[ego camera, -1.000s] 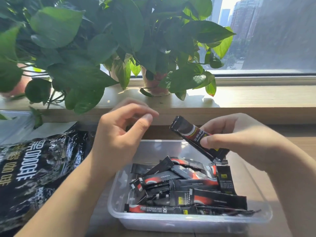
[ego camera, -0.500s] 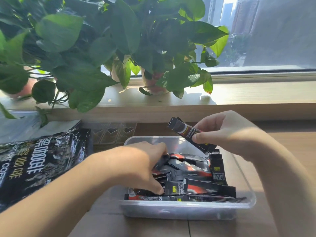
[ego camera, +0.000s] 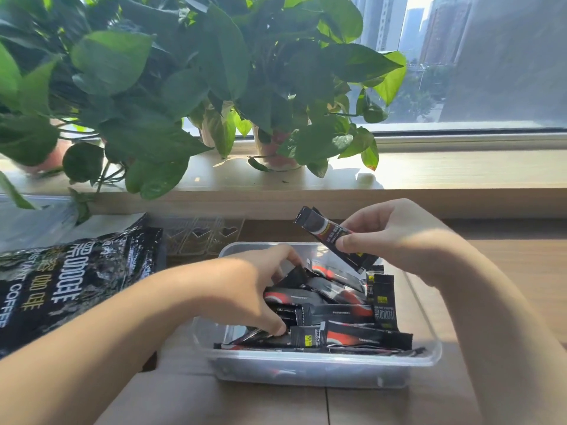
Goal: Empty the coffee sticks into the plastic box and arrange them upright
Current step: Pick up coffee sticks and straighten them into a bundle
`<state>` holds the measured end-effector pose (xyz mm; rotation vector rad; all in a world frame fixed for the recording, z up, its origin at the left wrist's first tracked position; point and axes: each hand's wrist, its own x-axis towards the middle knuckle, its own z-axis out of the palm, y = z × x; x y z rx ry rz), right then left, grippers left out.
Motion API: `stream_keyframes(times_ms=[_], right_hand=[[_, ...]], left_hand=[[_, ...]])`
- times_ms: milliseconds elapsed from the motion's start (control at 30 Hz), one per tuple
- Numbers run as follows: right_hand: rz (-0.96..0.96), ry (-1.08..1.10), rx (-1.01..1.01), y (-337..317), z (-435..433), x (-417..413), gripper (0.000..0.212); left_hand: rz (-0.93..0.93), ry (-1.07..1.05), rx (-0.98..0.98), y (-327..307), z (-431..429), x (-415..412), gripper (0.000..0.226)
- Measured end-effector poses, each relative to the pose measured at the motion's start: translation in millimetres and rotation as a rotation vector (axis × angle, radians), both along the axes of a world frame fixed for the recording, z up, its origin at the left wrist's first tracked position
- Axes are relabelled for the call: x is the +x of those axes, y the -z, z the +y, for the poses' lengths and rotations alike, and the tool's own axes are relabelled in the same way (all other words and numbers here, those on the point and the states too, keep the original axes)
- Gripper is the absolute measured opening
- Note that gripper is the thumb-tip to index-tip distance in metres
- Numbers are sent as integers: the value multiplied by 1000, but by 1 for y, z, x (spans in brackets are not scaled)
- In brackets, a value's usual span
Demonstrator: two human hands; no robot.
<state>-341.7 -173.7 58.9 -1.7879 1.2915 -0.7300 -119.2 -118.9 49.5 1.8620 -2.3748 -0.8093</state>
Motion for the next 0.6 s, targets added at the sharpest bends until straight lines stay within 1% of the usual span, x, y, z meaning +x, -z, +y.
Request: stream_keyframes(times_ms=[100,167,233,300,333,467,600], right_hand=[[-7,-9,2,0,0,-1,11],[-25,-10,-1,0,-1,-2,11],[-51,3,-10,-1,-2,-5,9],[-79,3,-18,-2,-3,-9,8],[-110,-5,-13,-3,-3,-11,8],[-267,7,24,-4,-8,-19,3],[-301,29,24,-3,-11,-22,4]], left_hand=[[69,-39,-38,0,0,2,65],[178,-75,-60,0,-1,3,51],[353,-106,-17,0,-2,4,40],[502,-163,44,-3,-1,3,35],[553,-189,69,-4,0,2,33],[648,-305,124,0,0,-7,24],[871,-396,341,4,-3,-26,53]])
